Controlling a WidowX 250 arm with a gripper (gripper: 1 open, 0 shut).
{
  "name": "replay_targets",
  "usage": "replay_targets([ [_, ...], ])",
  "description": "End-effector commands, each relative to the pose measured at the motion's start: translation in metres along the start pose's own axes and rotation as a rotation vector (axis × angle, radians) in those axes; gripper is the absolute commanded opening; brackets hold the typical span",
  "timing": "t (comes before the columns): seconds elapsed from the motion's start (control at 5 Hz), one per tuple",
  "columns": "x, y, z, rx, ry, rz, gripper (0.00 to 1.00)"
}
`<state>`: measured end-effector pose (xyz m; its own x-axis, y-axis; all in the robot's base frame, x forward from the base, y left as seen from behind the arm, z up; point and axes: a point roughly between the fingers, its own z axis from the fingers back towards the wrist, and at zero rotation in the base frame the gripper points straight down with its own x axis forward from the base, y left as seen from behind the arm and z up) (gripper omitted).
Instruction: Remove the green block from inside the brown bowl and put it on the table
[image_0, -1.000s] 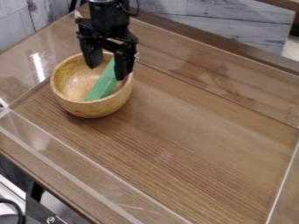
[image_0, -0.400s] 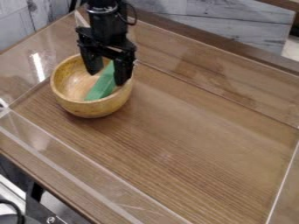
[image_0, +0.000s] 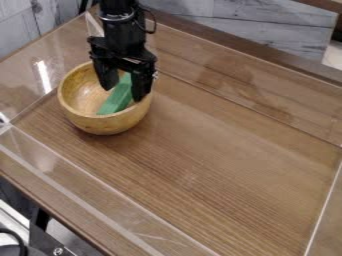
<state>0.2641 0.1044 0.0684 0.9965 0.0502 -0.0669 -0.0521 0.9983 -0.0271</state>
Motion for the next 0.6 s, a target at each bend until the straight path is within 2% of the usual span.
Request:
replay_targets([
  [0.0, 0.0087, 0.0064, 0.0092, 0.012, -0.048, 0.018, 1.00],
  [0.4, 0.0133, 0.0085, 0.0020, 0.002, -0.047, 0.033, 1.00],
])
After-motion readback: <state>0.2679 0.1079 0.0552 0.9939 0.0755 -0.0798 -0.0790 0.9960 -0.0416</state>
